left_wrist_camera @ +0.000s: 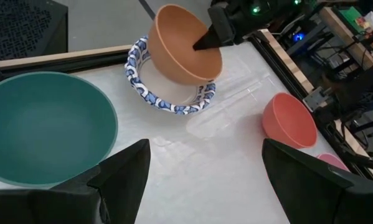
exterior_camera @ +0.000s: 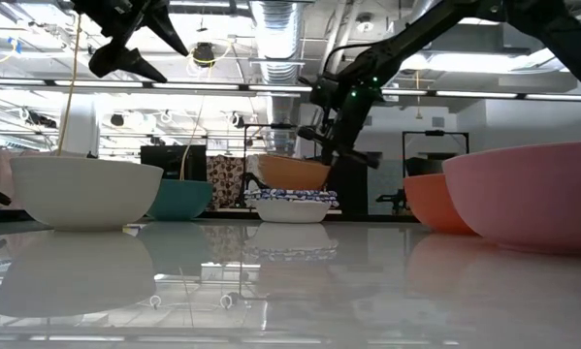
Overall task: Nest bowls inside each other by size order
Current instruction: Stack the brown bowl on top of the white and blue plate
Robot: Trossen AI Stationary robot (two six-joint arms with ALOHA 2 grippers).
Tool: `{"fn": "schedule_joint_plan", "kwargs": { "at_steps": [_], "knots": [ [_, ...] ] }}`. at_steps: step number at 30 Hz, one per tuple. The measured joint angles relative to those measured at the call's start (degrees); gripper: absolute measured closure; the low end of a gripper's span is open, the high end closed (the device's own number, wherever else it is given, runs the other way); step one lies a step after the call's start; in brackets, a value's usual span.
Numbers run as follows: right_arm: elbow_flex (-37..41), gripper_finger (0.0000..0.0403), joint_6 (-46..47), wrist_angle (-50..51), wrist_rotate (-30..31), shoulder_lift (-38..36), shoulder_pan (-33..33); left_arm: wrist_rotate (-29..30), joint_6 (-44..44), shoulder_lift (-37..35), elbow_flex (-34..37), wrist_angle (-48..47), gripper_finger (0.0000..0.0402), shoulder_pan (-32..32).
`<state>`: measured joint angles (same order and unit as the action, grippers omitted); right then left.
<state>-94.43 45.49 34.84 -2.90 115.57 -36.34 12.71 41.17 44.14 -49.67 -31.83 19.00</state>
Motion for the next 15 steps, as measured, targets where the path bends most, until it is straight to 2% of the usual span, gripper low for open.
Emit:
{"fn": "schedule_joint_plan", "kwargs": {
  "at_steps": [15],
  "knots": [
    [0.0, 0.0397, -0.9, -0.5, -0.1, 0.0, 0.8, 0.0, 0.0, 0.0, 0.0, 0.0, 0.0104, 0.0]
  ]
}}
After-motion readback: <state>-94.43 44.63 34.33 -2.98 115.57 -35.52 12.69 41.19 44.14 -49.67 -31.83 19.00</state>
